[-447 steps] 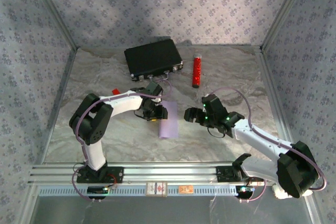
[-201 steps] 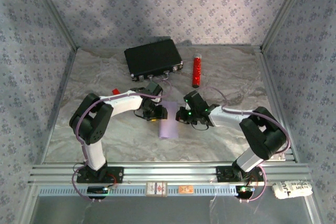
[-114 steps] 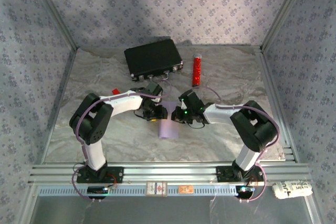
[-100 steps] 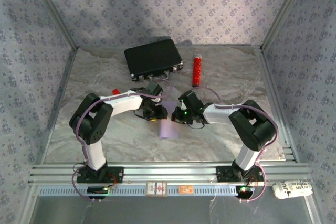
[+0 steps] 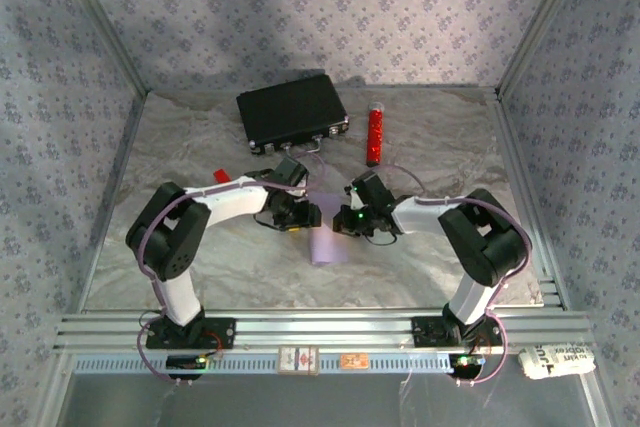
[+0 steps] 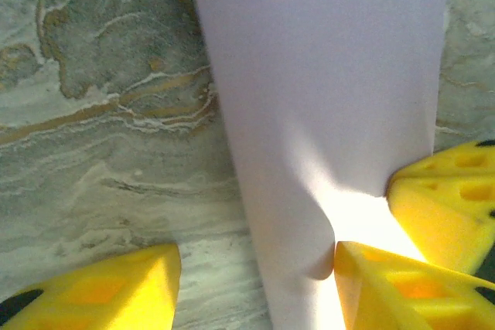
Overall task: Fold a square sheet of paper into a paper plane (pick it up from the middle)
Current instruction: Hold the square sheet of paper at the center of the table, then first fold the square sheet of paper in half at the center of the table.
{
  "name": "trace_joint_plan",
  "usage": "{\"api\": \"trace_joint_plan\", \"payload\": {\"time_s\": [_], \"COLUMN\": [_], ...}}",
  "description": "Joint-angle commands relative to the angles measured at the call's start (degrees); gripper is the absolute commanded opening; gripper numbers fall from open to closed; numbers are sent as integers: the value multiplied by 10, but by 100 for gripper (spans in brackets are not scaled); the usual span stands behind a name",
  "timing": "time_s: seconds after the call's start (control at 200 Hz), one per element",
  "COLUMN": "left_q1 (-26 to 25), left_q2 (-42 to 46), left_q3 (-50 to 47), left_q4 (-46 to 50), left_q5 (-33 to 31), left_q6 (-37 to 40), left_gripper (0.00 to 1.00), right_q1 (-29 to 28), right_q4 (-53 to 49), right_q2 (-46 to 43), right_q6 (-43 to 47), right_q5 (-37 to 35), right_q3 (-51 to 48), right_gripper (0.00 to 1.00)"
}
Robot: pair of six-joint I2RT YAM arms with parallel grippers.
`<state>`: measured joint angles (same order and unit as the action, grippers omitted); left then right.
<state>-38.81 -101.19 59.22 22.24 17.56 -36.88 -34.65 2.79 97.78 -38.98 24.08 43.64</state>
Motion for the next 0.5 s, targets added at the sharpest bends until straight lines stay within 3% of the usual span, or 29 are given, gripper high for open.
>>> {"api": "trace_joint_plan", "payload": {"time_s": [0.0, 0.16, 0.345, 0.495], "left_q1": [-4, -4, -3, -4], "left_q2": [49, 91, 77, 45], "left_q3": [-21, -52, -75, -80], "left_q4": [-53, -132, -236, -278], "left_q5": [19, 60, 147, 172], "left_q6": [-25, -48, -77, -101], "left_gripper": [56, 48, 22, 0], "right_q1": [22, 34, 35, 35], "right_q4": [-105, -127, -118, -108], "right_q2": [7, 12, 17, 16], "right_q6": [67, 94, 80, 71], "right_q5": [-5, 6, 2, -1], "right_q3": [-11, 1, -4, -13], "right_gripper": [0, 0, 0, 0]}}
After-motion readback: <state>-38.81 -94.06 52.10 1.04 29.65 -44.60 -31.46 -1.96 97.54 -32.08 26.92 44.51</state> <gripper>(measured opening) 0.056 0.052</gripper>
